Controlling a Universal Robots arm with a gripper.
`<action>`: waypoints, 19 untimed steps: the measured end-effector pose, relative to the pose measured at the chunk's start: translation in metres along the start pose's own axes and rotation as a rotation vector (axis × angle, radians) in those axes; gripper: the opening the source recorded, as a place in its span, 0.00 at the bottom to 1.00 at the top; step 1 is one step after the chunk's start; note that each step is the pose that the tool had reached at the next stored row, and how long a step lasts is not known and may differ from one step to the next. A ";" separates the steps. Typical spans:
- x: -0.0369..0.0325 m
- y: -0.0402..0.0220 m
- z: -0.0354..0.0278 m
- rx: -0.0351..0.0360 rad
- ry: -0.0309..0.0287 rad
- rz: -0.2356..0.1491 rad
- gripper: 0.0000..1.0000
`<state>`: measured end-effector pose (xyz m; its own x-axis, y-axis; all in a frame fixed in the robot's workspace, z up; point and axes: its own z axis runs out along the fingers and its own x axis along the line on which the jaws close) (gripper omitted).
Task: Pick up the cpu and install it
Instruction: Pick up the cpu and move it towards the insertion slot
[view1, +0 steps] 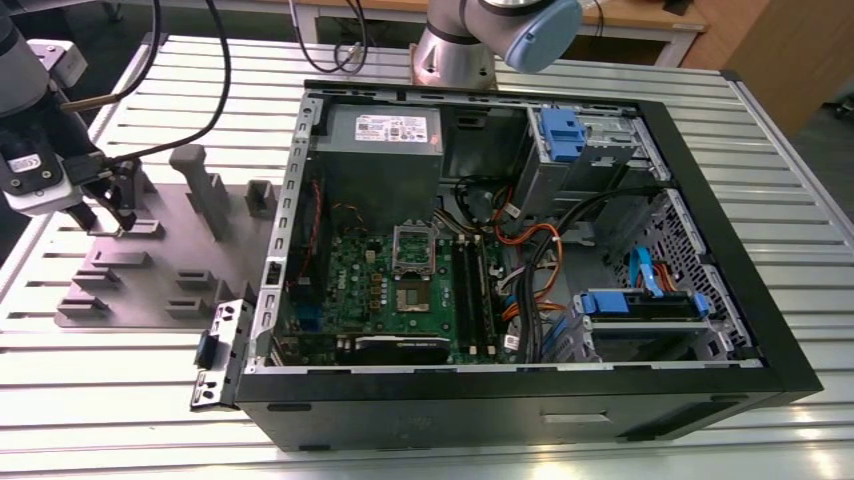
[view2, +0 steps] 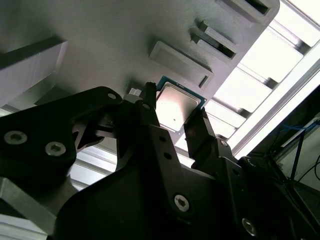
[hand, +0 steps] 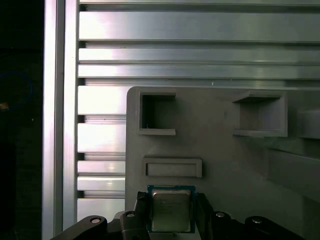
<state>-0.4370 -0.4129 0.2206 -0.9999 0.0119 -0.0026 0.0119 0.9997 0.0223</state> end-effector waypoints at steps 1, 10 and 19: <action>0.0000 0.0000 -0.0004 0.0000 0.0001 0.000 0.47; 0.0000 0.0000 -0.0021 0.0000 0.0000 0.000 0.47; 0.0000 0.0001 -0.0033 0.0000 0.0001 0.000 0.47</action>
<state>-0.4370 -0.4129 0.2238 -0.9999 0.0119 -0.0025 0.0119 0.9997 0.0222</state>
